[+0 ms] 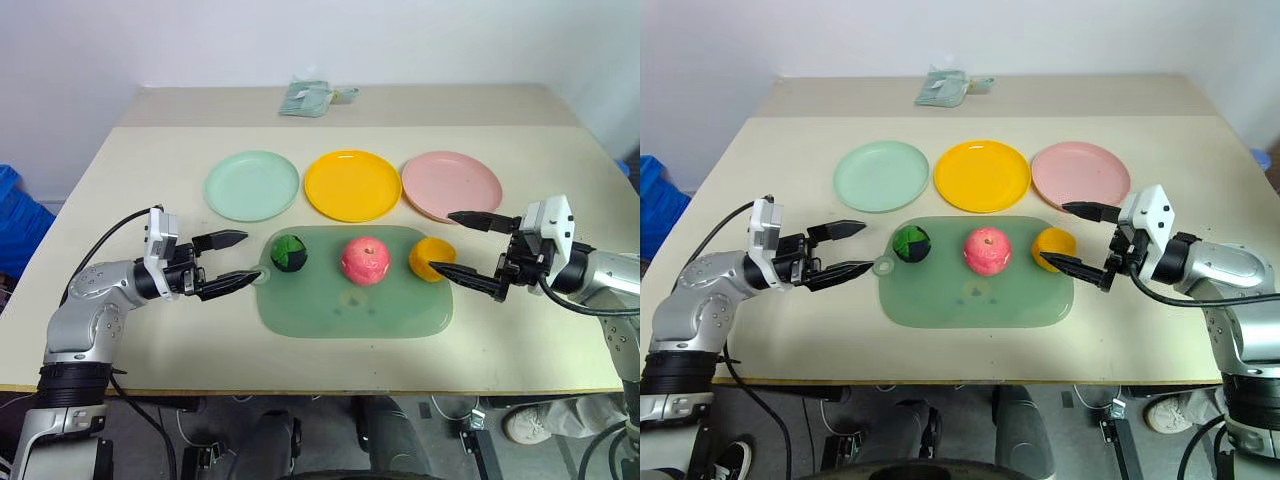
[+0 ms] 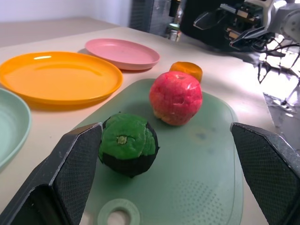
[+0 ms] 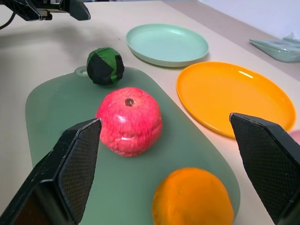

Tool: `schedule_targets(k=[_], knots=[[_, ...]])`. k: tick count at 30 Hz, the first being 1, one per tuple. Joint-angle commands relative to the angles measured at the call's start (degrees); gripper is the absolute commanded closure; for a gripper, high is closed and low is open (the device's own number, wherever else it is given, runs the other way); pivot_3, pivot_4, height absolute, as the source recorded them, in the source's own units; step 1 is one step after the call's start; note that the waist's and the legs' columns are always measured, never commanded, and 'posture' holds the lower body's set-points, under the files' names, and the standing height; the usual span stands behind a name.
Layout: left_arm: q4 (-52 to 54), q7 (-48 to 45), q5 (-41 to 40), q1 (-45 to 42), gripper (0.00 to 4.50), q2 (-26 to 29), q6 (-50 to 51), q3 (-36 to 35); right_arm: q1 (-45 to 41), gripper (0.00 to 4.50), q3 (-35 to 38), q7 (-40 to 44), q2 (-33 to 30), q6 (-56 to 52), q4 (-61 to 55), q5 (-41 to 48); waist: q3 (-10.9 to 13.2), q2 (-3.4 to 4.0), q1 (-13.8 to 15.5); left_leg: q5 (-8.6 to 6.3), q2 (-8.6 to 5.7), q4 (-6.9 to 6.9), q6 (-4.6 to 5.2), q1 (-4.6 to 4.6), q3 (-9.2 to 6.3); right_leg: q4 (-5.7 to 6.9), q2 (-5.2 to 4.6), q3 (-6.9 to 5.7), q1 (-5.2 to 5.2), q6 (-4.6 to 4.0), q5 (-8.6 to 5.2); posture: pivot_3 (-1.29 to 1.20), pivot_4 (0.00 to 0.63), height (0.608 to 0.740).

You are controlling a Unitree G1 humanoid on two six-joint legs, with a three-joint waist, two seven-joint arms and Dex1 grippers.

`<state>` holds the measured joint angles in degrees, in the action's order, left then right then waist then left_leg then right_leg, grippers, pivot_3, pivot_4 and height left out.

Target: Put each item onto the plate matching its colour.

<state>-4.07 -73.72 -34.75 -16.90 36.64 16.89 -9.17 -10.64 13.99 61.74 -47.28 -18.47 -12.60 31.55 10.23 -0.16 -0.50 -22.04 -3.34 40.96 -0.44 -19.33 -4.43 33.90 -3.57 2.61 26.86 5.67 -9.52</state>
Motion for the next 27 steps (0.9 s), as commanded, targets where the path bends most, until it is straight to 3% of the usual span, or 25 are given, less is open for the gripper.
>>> schedule_targets(k=[1, 9, 15, 21, 27], knots=[[1.8, 0.5, -0.6, -1.3, 0.00, 0.6, -0.4, -1.3, -0.5, 0.04, 0.2, -0.4, -0.2, 0.5, -1.0, -0.3, 0.0, 0.00, 0.0, 0.00, 0.00, 0.00, 0.00, 0.00, 0.00, 0.00, 0.00, 0.00, 0.00, 0.00, 0.00, 0.00, 0.150, 0.740], [-3.5, 0.3, -0.3, -7.6, 0.00, -1.4, -2.9, -1.4, -0.6, 0.04, -0.4, -3.7, 0.7, -1.6, -4.9, 0.3, 0.0, 0.00, -0.1, 0.00, 0.00, 0.01, -0.01, 0.00, -0.01, 0.00, 0.01, -0.01, 0.00, 0.00, 0.00, 0.00, 0.150, 0.740], [-9.8, -0.7, 4.5, -9.8, 0.00, -2.6, -7.8, 1.8, -3.3, 0.04, -3.4, -6.7, 3.1, -2.5, -7.4, -0.2, 0.0, 0.00, -0.2, 0.00, 0.00, 0.00, -0.01, 0.02, 0.00, 0.02, 0.02, 0.00, 0.00, 0.00, 0.00, 0.00, 0.150, 0.740], [-14.5, -1.0, 6.6, -11.8, 0.00, -5.8, -10.7, 3.3, -7.5, 0.04, -8.2, -9.7, 6.7, -2.8, -8.4, -1.6, 0.0, 0.00, 0.1, 0.01, -0.02, 0.02, -0.02, -0.01, -0.02, 0.01, 0.00, -0.01, 0.00, 0.00, 0.00, 0.00, 0.150, 0.740], [-20.4, -0.6, 9.0, -14.7, 0.00, -9.4, -13.0, 5.1, -7.1, 0.04, -8.5, -9.3, 6.4, -1.2, -8.6, -2.5, 0.0, -0.01, 0.0, 0.14, -0.08, 0.03, -0.26, -0.05, -0.02, 0.01, -0.03, -0.01, -0.04, 0.00, 0.00, 0.00, 0.150, 0.740]])
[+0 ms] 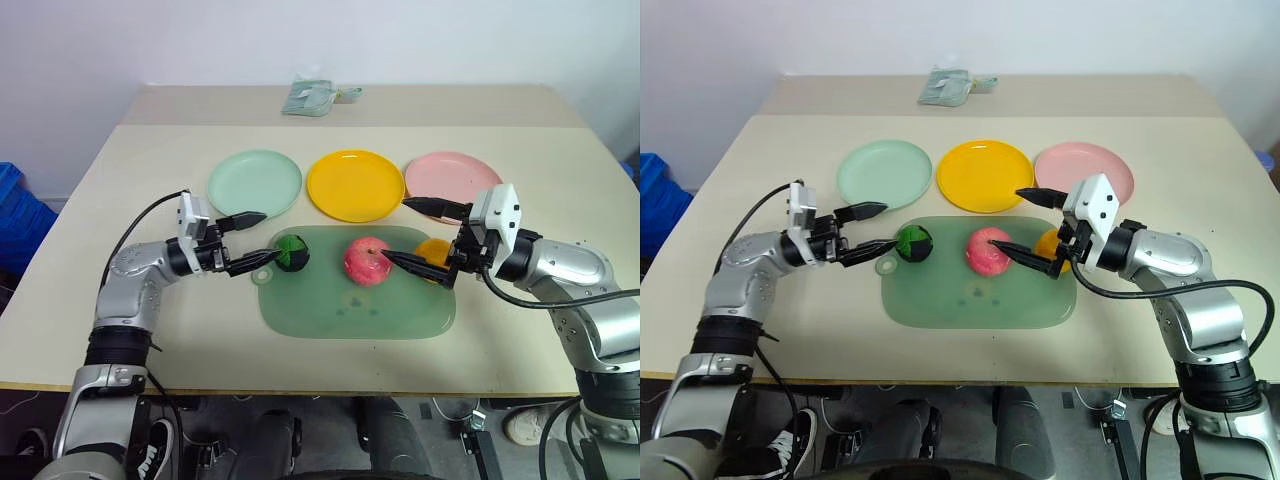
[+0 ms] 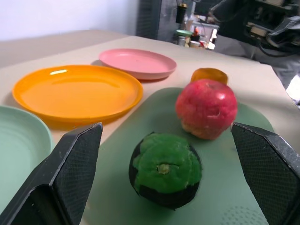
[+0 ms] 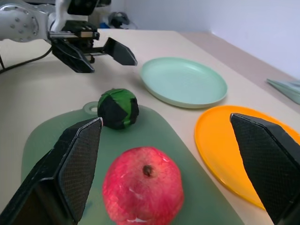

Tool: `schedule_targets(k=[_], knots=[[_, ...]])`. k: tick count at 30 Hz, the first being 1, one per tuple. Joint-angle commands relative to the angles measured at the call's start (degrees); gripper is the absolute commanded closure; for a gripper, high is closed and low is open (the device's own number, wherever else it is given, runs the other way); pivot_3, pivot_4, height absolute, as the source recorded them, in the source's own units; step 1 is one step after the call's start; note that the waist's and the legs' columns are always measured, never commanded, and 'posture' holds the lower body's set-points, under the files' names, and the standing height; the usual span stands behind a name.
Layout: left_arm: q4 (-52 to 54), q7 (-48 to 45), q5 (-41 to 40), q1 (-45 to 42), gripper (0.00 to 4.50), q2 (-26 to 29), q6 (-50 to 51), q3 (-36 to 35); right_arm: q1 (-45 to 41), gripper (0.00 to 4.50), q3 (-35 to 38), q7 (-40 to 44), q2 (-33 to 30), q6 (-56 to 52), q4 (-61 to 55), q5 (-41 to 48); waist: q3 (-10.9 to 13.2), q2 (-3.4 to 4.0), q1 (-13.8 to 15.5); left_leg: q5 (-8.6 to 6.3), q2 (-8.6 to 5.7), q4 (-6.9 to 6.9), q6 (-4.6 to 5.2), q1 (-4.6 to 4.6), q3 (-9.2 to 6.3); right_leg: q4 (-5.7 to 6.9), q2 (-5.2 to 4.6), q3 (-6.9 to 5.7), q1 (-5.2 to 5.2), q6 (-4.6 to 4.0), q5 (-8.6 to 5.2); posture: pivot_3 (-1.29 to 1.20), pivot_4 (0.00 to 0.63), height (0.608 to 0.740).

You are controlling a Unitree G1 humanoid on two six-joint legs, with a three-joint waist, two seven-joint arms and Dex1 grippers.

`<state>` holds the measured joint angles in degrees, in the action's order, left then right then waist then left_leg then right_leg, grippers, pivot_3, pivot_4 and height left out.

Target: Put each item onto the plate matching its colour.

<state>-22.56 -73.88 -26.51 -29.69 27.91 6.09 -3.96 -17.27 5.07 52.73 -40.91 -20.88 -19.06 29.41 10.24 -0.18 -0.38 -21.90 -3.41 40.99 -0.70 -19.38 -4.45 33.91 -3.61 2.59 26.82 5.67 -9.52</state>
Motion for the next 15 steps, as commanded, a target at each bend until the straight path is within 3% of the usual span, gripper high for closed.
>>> schedule_targets(k=[1, 15], knots=[[-3.2, -0.5, 1.0, -2.5, 0.00, -1.1, -2.8, 0.0, -0.5, 0.04, 0.3, -0.6, 0.4, 1.3, -2.3, -0.4, 0.0, 0.00, -0.1, 0.00, 0.01, 0.00, 0.00, 0.01, 0.00, 0.00, 0.00, 0.00, 0.00, 0.00, 0.00, 0.00, 0.150, 0.740], [-15.7, -3.1, 6.4, -8.0, 0.00, -6.5, -11.7, 3.0, -1.6, 0.04, -1.4, -1.0, -1.2, -7.7, -4.6, 2.0, 0.0, -0.01, -0.2, -0.14, 0.02, 0.00, 0.26, 0.02, -0.01, 0.00, 0.02, -0.01, 0.00, 0.00, 0.00, 0.00, 0.150, 0.740]])
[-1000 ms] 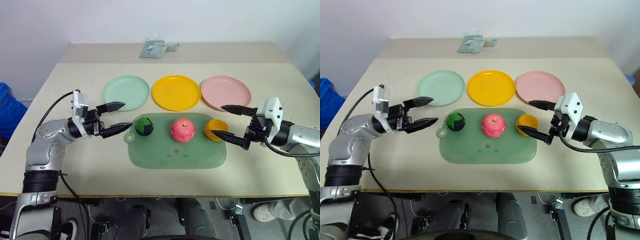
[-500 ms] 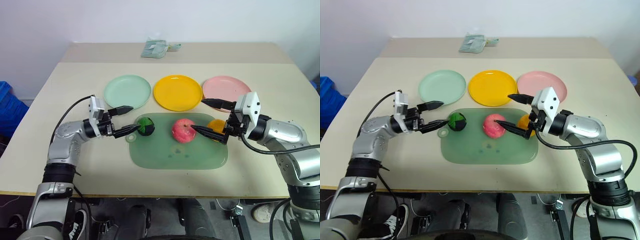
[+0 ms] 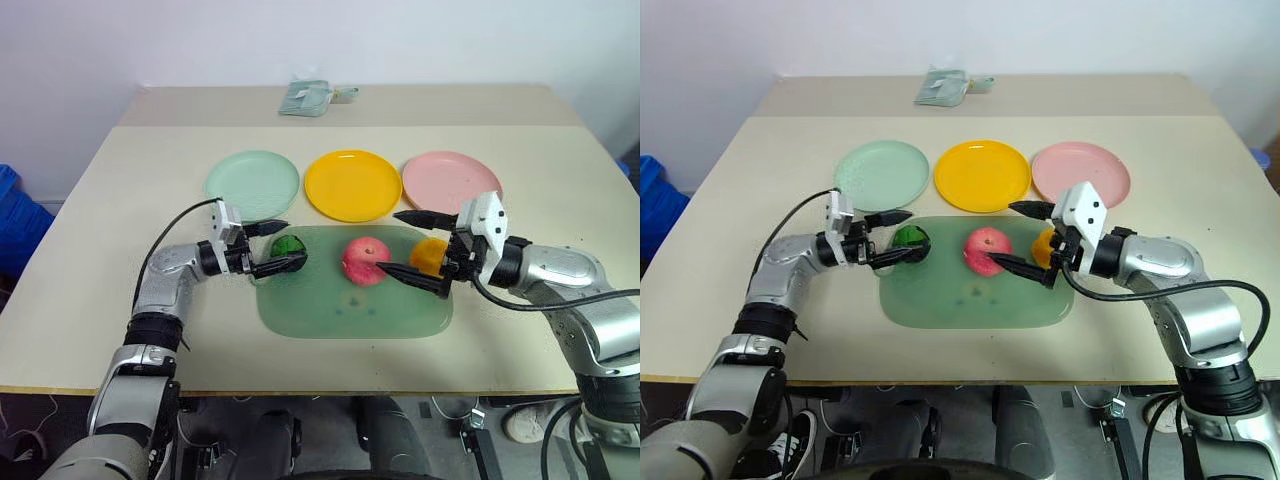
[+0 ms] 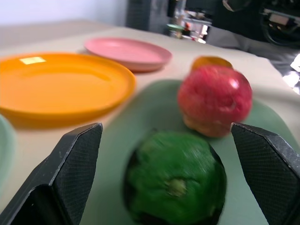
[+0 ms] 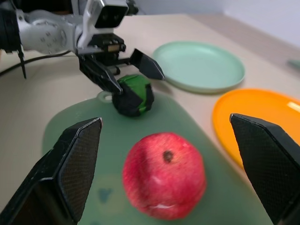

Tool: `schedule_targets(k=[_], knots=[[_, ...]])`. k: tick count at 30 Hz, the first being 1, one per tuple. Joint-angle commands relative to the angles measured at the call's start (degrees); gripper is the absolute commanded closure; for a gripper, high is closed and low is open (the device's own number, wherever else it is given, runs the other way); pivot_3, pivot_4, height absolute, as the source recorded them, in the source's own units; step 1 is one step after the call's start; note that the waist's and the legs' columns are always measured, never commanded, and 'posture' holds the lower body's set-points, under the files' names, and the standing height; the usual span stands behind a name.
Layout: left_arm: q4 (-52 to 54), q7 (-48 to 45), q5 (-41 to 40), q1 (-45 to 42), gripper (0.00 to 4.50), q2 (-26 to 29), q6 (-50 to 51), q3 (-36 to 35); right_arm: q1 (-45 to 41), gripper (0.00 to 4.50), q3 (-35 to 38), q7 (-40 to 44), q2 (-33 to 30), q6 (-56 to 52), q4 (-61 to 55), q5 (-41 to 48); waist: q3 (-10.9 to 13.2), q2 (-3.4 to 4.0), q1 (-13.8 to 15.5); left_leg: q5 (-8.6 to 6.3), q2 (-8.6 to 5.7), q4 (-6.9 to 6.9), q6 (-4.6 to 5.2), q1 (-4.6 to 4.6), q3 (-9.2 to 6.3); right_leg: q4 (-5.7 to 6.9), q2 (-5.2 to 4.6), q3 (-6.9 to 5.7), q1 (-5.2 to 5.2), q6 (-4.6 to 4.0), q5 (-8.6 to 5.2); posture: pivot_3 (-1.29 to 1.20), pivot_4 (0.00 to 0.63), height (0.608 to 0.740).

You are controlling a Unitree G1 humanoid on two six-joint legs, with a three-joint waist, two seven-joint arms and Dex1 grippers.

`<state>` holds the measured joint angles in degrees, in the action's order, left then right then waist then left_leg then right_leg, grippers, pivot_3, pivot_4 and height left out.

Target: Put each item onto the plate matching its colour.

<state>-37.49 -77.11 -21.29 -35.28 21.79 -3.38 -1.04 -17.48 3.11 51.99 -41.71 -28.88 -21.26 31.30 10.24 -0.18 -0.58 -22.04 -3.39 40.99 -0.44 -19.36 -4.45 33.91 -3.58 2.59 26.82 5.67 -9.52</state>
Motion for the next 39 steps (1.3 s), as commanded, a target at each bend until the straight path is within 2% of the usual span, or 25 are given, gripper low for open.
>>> schedule_targets(k=[1, 4, 7, 8, 15, 20, 25, 30, 35, 37, 39], knots=[[-1.6, 0.2, 1.8, -2.7, 0.00, -0.7, -2.9, 0.5, -1.5, 0.04, 0.5, -0.3, -0.3, 0.5, -2.3, -0.1, 0.0, 0.00, 0.0, -0.02, 0.00, 0.00, 0.03, 0.00, 0.00, 0.00, 0.00, 0.00, 0.00, 0.00, 0.00, 0.00, 0.150, 0.740], [-3.3, -0.2, 2.1, -3.4, 0.00, -1.4, -3.0, 0.3, -1.7, 0.04, 0.4, -0.5, -0.1, 1.0, -1.9, -0.8, 0.0, 0.00, 0.1, -0.02, -0.01, 0.01, 0.03, 0.00, 0.00, 0.00, 0.00, 0.00, 0.00, 0.00, 0.00, 0.00, 0.150, 0.740], [-4.9, -0.8, 3.0, -3.9, 0.80, -1.3, -3.6, 0.4, -1.8, 0.00, 0.4, -0.4, 0.1, 1.2, -1.6, -1.2, 0.0, 0.00, 0.0, -0.02, -0.01, 0.01, 0.03, 0.00, 0.00, 0.00, 0.00, 0.00, 0.00, 0.00, 0.00, 0.00, 0.150, 0.740], [-5.3, 0.2, 3.8, -3.9, 1.23, -1.5, -5.7, 0.3, -1.8, 0.00, 0.4, -0.4, 0.1, 1.3, -1.6, -1.3, 0.0, 0.00, 0.0, -0.02, -0.01, 0.01, 0.03, 0.00, 0.00, 0.00, 0.00, 0.00, 0.00, 0.00, 0.00, 0.00, 0.150, 0.740], [-4.7, -0.8, 3.2, -2.6, 1.23, -0.9, -6.1, -0.5, -2.2, 0.00, 0.6, -0.7, 0.0, 1.3, -1.8, -1.7, 0.0, 0.00, 0.0, -0.02, 0.00, 0.02, 0.03, 0.01, 0.00, 0.00, 0.00, 0.00, 0.00, 0.00, 0.00, 0.00, 0.150, 0.740], [-6.4, 2.1, 1.9, -5.4, 1.23, -1.7, -5.2, -2.8, -2.5, 0.00, 0.6, -1.0, -0.2, 1.5, -1.5, -2.3, 0.0, 0.00, 0.0, -0.02, 0.00, 0.02, 0.03, 0.01, 0.00, 0.00, 0.00, 0.00, 0.00, 0.00, 0.00, 0.00, 0.150, 0.740], [-7.9, 0.2, 3.9, -5.1, 1.23, -1.5, -5.9, -0.7, -2.7, 0.00, 0.2, -1.2, 0.1, 1.7, -1.2, -2.6, 0.0, 0.00, 0.0, -0.02, -0.01, 0.02, 0.03, -0.01, 0.00, 0.01, -0.01, 0.00, 0.00, 0.00, 0.00, 0.00, 0.150, 0.740], [-9.7, 2.2, 5.9, -4.8, 1.23, -1.9, -11.4, -0.6, -3.2, 0.00, 0.1, -1.4, 0.4, 1.4, -1.4, -2.9, 0.0, 0.00, 0.0, -0.02, -0.01, 0.02, 0.03, 0.00, 0.00, 0.00, -0.01, 0.00, 0.00, 0.00, 0.00, 0.00, 0.150, 0.740], [-10.7, 0.4, 5.0, -5.5, 1.23, -1.8, -9.6, -0.7, -3.5, 0.00, 0.1, -1.4, 0.4, 1.4, -1.4, -2.9, 0.0, -0.01, 0.0, -0.02, -0.01, 0.02, 0.03, 0.01, 0.00, 0.00, -0.01, 0.00, 0.00, 0.00, 0.00, 0.00, 0.150, 0.740], [-10.6, 1.6, 6.0, -5.1, 1.23, -1.8, -12.0, -0.5, -3.7, 0.00, 0.1, -1.3, 0.3, 1.5, -1.3, -2.9, 0.0, -0.01, 0.0, -0.02, -0.01, 0.02, 0.03, 0.01, 0.00, 0.01, 0.00, 0.00, 0.00, 0.00, 0.00, 0.00, 0.150, 0.740], [-9.8, 1.1, 5.2, -5.1, 1.23, -1.7, -9.0, -0.6, -3.8, 0.00, 0.1, -1.2, 0.3, 1.5, -1.2, -2.9, 0.0, -0.01, 0.0, -0.02, -0.01, 0.02, 0.03, 0.01, 0.00, 0.01, 0.00, 0.00, 0.00, 0.00, 0.00, 0.00, 0.150, 0.740]])
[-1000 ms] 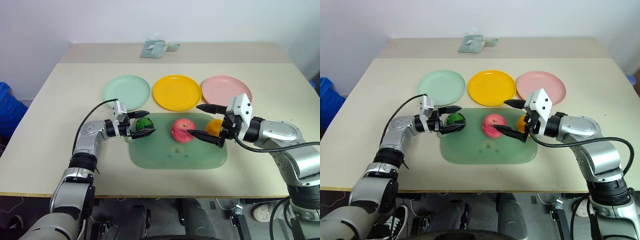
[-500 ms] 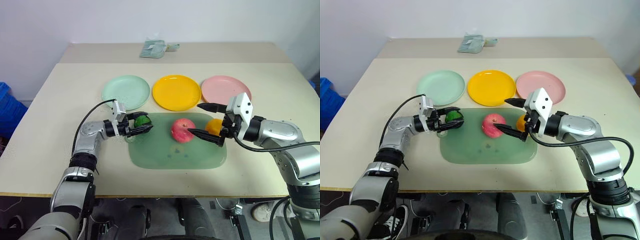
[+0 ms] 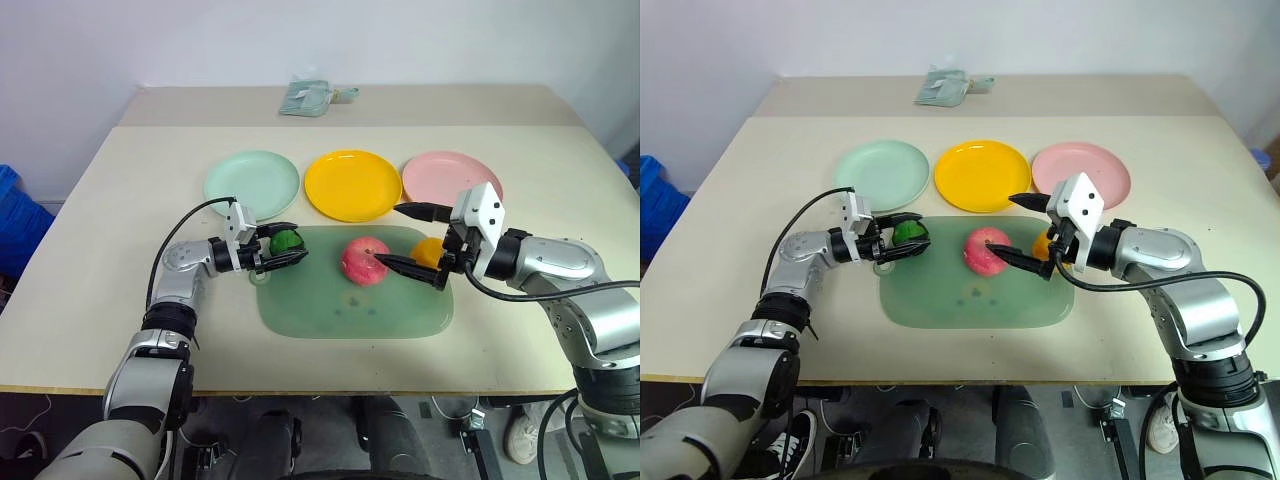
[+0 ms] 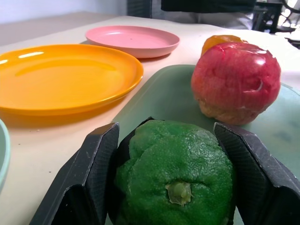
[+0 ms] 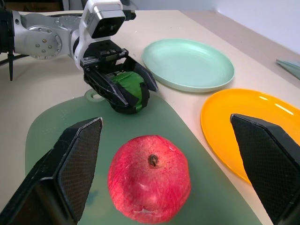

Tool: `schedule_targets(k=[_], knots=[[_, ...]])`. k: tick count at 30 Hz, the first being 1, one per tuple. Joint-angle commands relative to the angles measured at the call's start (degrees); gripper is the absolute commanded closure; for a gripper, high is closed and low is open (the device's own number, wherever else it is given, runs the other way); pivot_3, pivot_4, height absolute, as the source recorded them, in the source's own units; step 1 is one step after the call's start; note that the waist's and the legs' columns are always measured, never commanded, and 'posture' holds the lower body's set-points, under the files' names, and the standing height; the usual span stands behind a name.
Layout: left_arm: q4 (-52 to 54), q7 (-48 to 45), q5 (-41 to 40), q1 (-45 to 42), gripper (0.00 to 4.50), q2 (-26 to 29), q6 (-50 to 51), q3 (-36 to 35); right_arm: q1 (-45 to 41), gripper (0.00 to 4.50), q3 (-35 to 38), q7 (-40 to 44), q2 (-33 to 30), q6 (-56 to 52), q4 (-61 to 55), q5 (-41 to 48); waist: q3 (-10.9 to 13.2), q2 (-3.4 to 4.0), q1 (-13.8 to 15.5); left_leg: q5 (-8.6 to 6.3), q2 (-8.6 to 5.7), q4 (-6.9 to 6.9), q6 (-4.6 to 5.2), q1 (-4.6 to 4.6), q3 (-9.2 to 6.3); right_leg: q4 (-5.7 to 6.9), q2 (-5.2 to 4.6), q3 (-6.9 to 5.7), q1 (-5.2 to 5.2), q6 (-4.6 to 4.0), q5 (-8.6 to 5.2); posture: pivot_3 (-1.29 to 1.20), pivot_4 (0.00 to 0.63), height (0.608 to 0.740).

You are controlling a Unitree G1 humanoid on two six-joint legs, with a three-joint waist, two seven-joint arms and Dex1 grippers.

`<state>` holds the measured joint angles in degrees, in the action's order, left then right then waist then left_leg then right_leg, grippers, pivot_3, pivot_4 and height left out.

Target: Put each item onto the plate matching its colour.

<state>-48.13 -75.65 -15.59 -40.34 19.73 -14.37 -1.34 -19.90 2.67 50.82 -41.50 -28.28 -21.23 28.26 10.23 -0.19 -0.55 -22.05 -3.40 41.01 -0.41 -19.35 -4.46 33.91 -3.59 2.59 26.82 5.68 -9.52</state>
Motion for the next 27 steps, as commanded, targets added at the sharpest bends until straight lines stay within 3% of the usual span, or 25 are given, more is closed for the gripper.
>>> schedule_targets(k=[1, 4, 6, 15, 18, 21, 24, 27], knots=[[1.4, -1.0, -0.9, -0.1, 1.23, 0.5, 3.3, -0.4, -1.4, 0.00, 0.6, 0.0, 0.1, 0.9, -1.2, 0.1, 0.0, 0.00, 0.0, 0.00, 0.00, 0.00, 0.00, 0.00, 0.00, 0.00, 0.00, 0.00, 0.00, 0.00, 0.00, 0.00, 0.150, 0.740], [2.4, -3.3, -2.6, 0.0, 1.23, 0.4, 5.4, -0.9, -1.5, 0.00, 0.7, 0.0, 0.1, 0.9, -1.2, 0.2, 0.0, 0.00, 0.0, 0.00, 0.00, 0.00, 0.01, 0.00, 0.00, 0.00, 0.00, 0.00, 0.00, 0.00, 0.00, 0.00, 0.150, 0.740], [2.2, -0.3, -1.6, -0.3, 1.76, -0.1, 3.0, -1.3, -1.5, 0.00, 0.7, 0.0, 0.0, 0.9, -1.2, 0.2, 0.0, 0.00, 0.0, -0.01, 0.00, 0.00, 0.01, -0.01, 0.00, 0.04, 0.00, 0.00, 0.00, 0.00, 0.00, 0.00, 0.150, 0.740], [5.6, 4.6, -4.6, -3.4, 1.76, -1.3, 5.2, -4.1, -1.7, 0.00, 1.0, 0.2, -0.1, 0.8, -1.3, 0.5, 0.0, -0.01, 0.0, 0.00, 0.00, 0.00, 0.01, -0.02, -0.01, 0.03, 0.00, 0.00, 0.00, 0.00, 0.00, 0.00, 0.150, 0.740], [-0.3, 18.8, -1.8, -9.1, 1.76, -1.1, -3.6, -8.2, -2.9, 0.00, 0.6, -0.6, 0.5, 0.7, -0.9, 0.1, 0.0, -0.04, 0.1, 0.00, 0.00, 0.01, 0.00, -0.02, -0.02, 0.00, 0.00, 0.00, 0.01, 0.00, 0.00, 0.00, 0.150, 0.740], [-8.5, 32.0, 0.6, -14.2, 1.76, -0.2, -3.1, -10.0, -8.3, 0.00, -1.0, -7.2, 4.5, 0.1, 3.8, -3.5, 0.0, -0.05, -0.3, 0.10, 0.01, 0.00, -0.18, 0.00, -0.01, -0.09, 0.01, 0.00, 0.02, 0.01, 0.01, 0.00, 0.150, 0.740], [-13.5, 35.2, 0.4, -16.8, 1.76, -0.8, -2.9, -11.4, -12.0, 0.00, -2.7, -12.5, 8.4, 0.4, 8.3, -7.6, 0.0, -0.03, -0.2, 0.20, 0.00, -0.02, -0.37, 0.05, 0.02, 0.00, 0.01, 0.03, 0.03, 0.03, 0.01, 0.00, 0.150, 0.740], [-17.1, 39.3, 2.6, -18.3, 1.76, -1.1, -5.4, -10.8, -12.4, 0.00, -3.8, -12.6, 9.5, 1.3, 8.8, -8.9, 0.0, -0.04, 0.1, 0.21, 0.00, -0.06, -0.38, -0.06, -0.05, 0.07, 0.01, -0.04, 0.08, 0.02, 0.01, 0.00, 0.150, 0.740]])
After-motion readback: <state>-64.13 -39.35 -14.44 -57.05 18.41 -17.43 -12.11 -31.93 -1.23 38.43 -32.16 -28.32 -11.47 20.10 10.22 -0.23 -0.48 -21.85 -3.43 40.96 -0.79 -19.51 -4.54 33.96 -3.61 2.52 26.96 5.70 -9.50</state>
